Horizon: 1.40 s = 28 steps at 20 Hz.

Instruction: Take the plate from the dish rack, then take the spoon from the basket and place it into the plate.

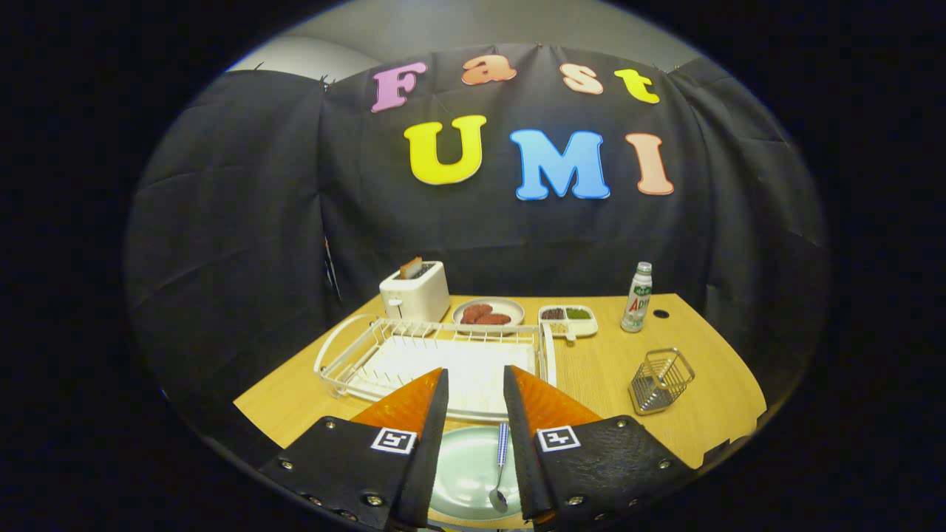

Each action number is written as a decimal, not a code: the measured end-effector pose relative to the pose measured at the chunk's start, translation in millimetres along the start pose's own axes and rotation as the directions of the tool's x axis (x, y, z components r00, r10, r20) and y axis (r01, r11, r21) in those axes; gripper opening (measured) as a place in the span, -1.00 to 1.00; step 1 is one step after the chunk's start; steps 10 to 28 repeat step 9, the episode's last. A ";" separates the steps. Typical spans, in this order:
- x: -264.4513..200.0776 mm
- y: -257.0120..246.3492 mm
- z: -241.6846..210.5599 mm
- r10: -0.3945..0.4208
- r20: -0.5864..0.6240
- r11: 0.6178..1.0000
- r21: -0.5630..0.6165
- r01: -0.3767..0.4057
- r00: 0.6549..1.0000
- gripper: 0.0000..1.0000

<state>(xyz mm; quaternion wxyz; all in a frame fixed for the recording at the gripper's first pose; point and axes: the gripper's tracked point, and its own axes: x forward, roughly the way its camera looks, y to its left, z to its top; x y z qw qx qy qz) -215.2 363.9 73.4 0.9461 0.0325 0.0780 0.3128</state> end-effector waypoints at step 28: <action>-18.2 -12.5 117.0 0.003 0.256 1.000 -0.016 0.001 0.967 -0.10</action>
